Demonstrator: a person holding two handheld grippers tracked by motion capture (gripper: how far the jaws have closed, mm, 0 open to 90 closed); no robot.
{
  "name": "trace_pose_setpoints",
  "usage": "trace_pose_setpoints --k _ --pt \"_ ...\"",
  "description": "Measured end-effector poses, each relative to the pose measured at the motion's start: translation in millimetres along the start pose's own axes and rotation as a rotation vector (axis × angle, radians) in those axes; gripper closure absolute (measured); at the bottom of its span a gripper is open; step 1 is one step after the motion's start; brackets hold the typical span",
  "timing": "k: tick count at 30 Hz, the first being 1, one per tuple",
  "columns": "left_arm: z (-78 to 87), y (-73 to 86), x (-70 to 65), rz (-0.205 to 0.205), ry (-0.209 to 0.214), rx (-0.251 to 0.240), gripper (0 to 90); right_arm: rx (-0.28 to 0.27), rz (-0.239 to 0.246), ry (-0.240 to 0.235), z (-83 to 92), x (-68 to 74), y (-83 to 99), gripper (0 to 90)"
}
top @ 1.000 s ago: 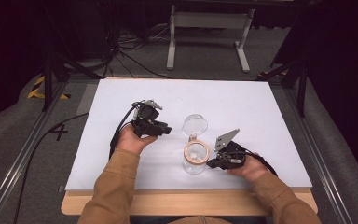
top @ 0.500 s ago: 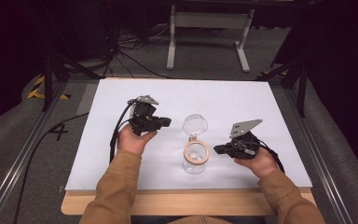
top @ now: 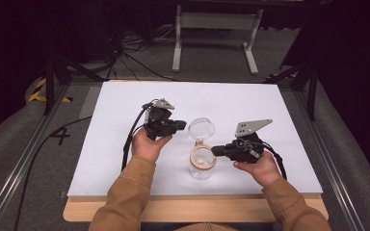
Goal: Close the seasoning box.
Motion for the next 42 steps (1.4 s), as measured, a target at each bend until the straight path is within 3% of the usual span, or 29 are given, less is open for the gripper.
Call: trace_pose_setpoints --k 7,14,27,32,42 --pt "0.7 -0.7 -7.5 -0.052 0.021 -0.006 85.7 -0.008 -0.001 0.007 -2.5 -1.7 -1.3 86.8" --pt "2.9 -1.8 -15.3 -0.069 0.041 -0.022 85.3 -0.017 0.004 -0.007 -5.7 -1.3 -4.8 86.2" --pt "10.2 -2.3 -26.2 -0.083 0.101 0.012 85.1 -0.030 0.010 -0.026 -3.8 1.7 -9.0 86.6" --pt "11.5 -1.8 -29.7 -0.113 0.081 0.039 84.1 -0.027 0.016 -0.037 -3.2 4.2 -9.4 87.1" --pt "19.8 2.0 -24.3 -0.120 0.027 0.083 79.9 0.022 0.036 -0.061 -3.1 10.0 -7.8 88.2"
Point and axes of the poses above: each handheld gripper's, and its own axes: z roughly backward along the jaws, y roughly out of its underside, x roughly to its left, the point moved 5 cm from there along -z, roughly forward along the jaws, and after that the axes turned 7 degrees about z, right-handed, at the moved point
